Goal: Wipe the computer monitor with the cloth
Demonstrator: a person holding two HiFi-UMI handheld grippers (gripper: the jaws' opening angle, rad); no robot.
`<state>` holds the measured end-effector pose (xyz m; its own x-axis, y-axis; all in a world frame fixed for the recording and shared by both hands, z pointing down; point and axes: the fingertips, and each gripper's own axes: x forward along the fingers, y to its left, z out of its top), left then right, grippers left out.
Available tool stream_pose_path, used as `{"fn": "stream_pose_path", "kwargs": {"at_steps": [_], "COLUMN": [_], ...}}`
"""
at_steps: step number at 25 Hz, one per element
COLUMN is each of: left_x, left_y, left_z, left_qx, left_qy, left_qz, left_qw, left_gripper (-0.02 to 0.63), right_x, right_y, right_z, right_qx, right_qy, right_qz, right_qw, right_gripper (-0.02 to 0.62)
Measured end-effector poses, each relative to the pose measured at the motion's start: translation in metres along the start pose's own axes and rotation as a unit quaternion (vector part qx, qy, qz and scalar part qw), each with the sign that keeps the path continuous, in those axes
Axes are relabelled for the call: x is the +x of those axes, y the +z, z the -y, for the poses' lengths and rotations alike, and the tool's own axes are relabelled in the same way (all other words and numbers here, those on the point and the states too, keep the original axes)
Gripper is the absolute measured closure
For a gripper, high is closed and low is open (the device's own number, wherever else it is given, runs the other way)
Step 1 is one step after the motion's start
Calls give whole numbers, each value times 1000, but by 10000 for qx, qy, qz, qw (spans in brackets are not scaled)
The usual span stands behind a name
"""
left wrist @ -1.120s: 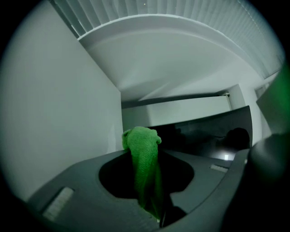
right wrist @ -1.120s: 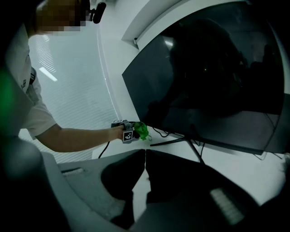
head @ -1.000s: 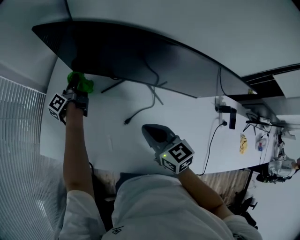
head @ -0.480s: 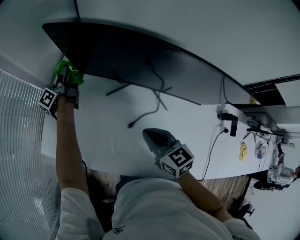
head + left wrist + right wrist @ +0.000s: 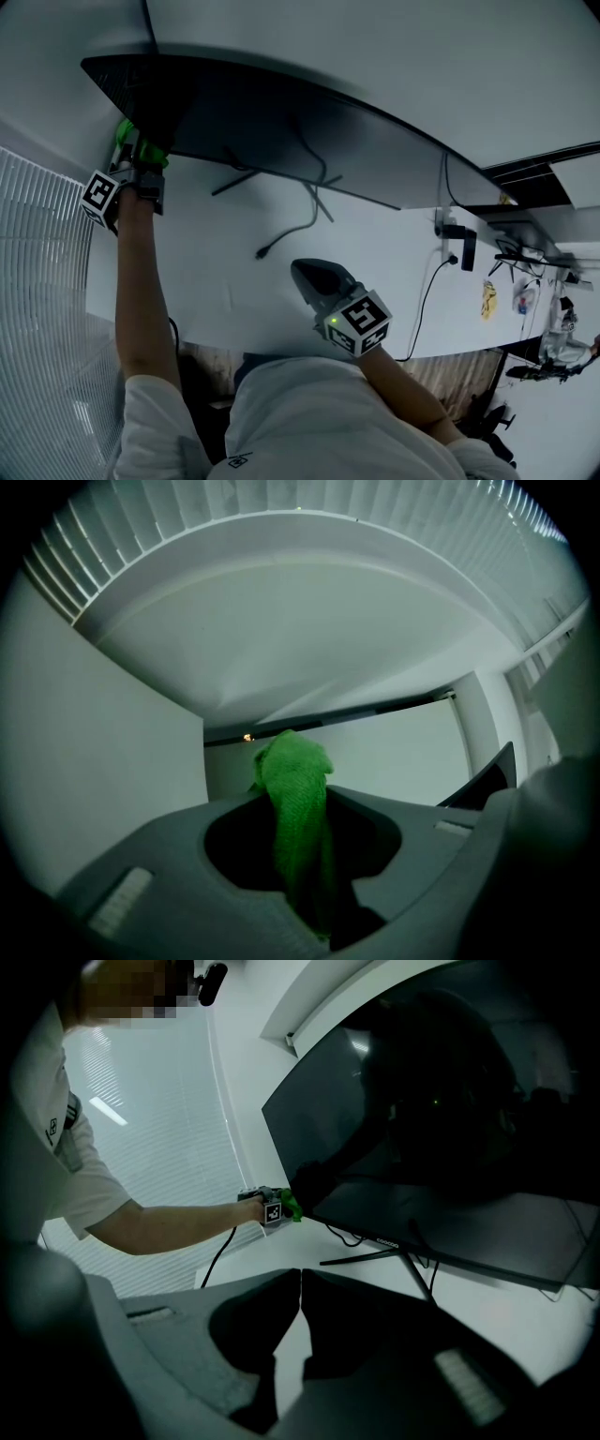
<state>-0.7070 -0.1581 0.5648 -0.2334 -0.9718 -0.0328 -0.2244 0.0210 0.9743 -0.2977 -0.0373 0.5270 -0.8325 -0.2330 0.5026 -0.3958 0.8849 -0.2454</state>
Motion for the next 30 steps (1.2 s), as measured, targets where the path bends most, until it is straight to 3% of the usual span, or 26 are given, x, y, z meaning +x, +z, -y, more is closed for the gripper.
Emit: {"fn": "stream_pose_path", "kwargs": {"at_steps": [5,17,30], "left_x": [0,-4,-11], "left_y": [2,24,49], "left_z": [19,121,270], "left_qx": [50,402,804], "left_qy": [-166,-743,-1492], "left_qz": [38,151,291], "left_qw": [9998,9963,9851], "left_gripper": [503,503,503], "right_x": [-5,-20,-56], "right_y": [-7,3,38], "right_z": [7,5,-8], "right_qx": [27,64,172], "right_qy": [-85,-112,-190], "right_qz": [61,377,790], "right_qw": [9999,9992,9965], "right_gripper": [592,592,592]}}
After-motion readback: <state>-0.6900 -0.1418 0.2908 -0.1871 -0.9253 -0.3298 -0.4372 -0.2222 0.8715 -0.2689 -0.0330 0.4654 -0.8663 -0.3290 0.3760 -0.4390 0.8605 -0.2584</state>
